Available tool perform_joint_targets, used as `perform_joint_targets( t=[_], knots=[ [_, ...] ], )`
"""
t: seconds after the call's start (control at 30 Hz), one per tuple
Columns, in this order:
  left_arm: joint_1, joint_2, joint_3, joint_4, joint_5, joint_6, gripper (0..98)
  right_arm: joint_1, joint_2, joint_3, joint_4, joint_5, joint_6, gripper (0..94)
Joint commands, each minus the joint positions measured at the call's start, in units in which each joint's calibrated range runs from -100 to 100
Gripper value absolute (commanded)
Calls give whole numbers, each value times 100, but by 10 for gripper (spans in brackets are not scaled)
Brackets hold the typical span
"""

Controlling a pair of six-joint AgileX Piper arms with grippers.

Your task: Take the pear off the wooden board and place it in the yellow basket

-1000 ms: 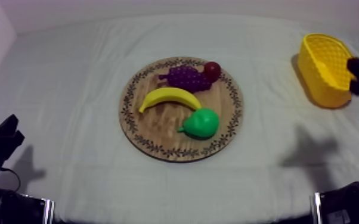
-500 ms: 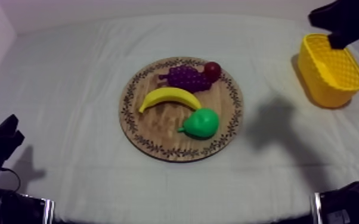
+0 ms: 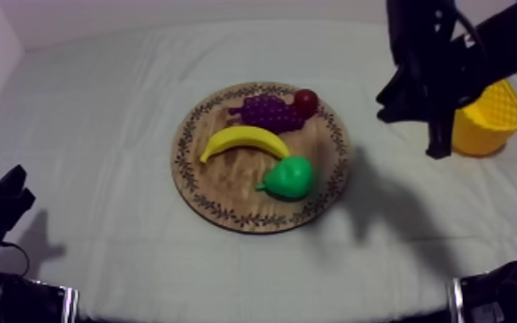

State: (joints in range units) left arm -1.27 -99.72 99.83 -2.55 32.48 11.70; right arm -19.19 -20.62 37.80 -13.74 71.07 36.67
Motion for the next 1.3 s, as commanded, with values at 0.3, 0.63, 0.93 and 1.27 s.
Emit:
perform_joint_targets(
  t=[0.3,0.63,0.93,1.27],
  knots=[
    [0,-2,-5,-1,1,-1,1,-307,554,-206,252,-3,-50,880],
    [0,-2,-5,-1,1,-1,1,-565,1579,-439,131,-204,130,884],
    [0,-2,-5,-1,1,-1,1,-729,2876,-1003,43,-467,174,869],
    [0,-2,-5,-1,1,-1,1,-771,4033,-1696,2,-506,160,847]
  ],
)
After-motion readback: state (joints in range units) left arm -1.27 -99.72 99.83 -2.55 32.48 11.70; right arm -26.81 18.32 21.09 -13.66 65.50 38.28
